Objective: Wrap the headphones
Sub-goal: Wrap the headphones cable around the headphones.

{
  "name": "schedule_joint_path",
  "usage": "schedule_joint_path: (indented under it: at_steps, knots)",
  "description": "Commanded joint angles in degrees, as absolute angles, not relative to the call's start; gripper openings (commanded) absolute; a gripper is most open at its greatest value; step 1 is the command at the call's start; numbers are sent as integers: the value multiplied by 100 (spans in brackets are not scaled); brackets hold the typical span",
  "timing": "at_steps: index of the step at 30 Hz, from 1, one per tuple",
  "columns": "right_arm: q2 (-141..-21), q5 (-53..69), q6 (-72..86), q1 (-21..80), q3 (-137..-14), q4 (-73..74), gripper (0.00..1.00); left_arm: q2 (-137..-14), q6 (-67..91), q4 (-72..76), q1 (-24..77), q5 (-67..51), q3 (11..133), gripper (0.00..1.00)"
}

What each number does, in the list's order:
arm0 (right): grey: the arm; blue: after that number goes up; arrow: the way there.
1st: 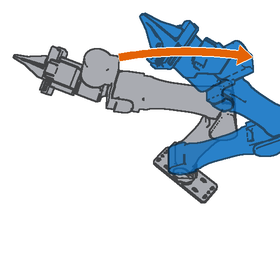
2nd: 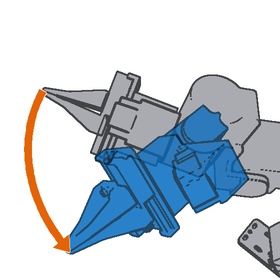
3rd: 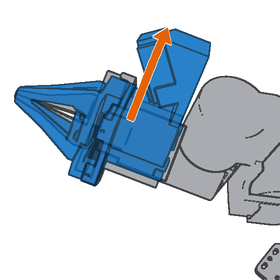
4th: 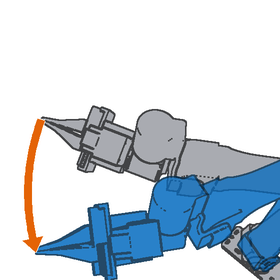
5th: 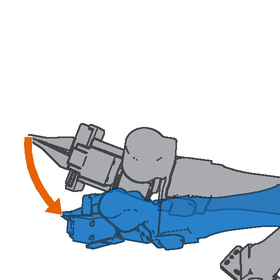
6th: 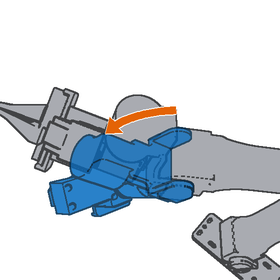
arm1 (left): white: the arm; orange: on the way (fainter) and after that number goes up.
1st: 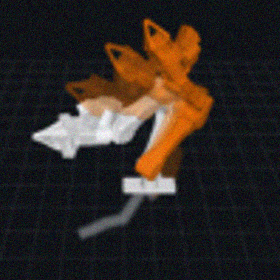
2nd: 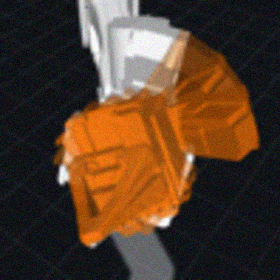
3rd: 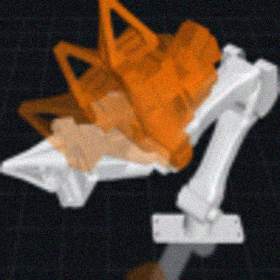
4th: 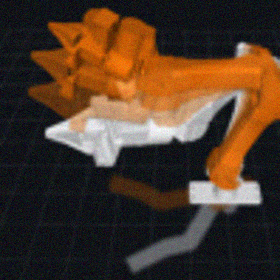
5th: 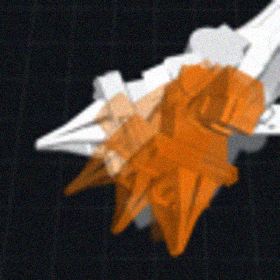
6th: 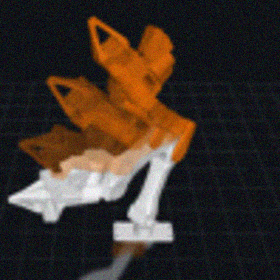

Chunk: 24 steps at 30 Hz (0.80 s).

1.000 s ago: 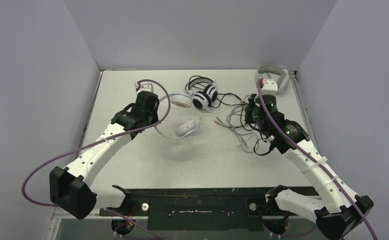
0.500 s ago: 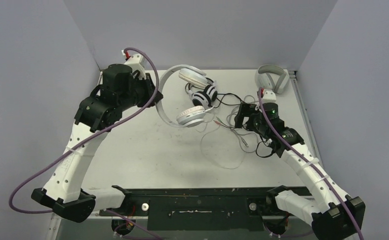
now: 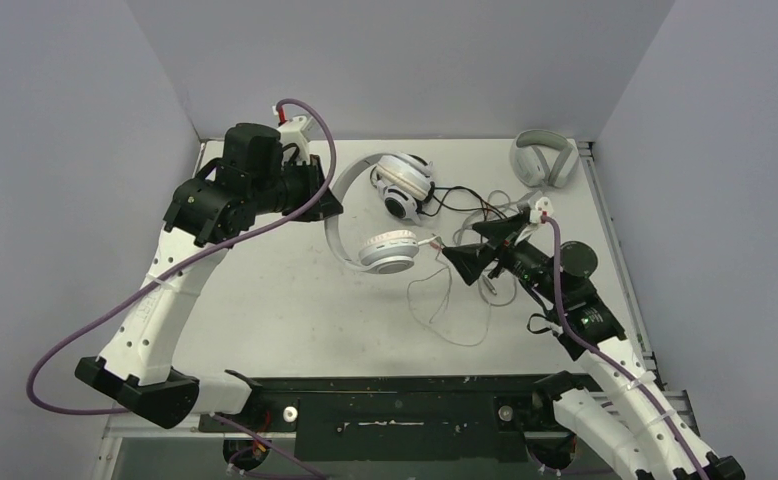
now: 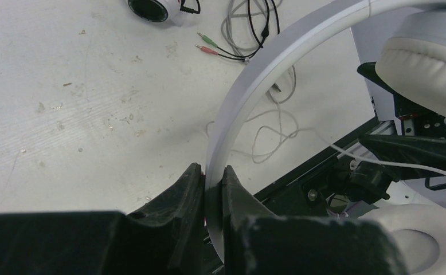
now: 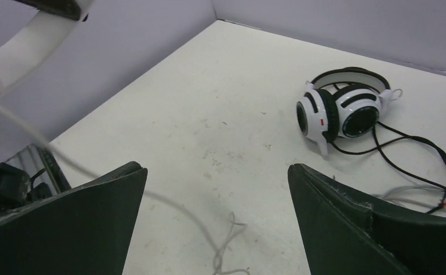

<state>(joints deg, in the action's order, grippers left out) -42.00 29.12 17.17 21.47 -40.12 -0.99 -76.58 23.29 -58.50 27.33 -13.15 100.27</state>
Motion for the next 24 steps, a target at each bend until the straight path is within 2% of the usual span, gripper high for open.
schedule_joint_path:
  at_steps: [1,6,13,19,24]
  knots:
    - [-3950,3838,2191,2172,-3345,-1855,100,-7523,2350,-5697,2725,-1488,10292,0]
    - [-4065,4431,2356,2185,-2914,-2703,100,-7411,2381,-5744,2725,-1454,10313,0]
    - [-4491,4469,2181,2301,-2816,-3144,100,-7393,2541,-5462,2733,-2071,10459,0]
    - [-5068,4240,1393,3119,-3327,-2831,99,-7408,2717,-5267,2733,-2465,10493,0]
    - [-5374,3674,1326,3471,-3216,-3098,80,-7348,2893,-5028,2733,-2754,10482,0]
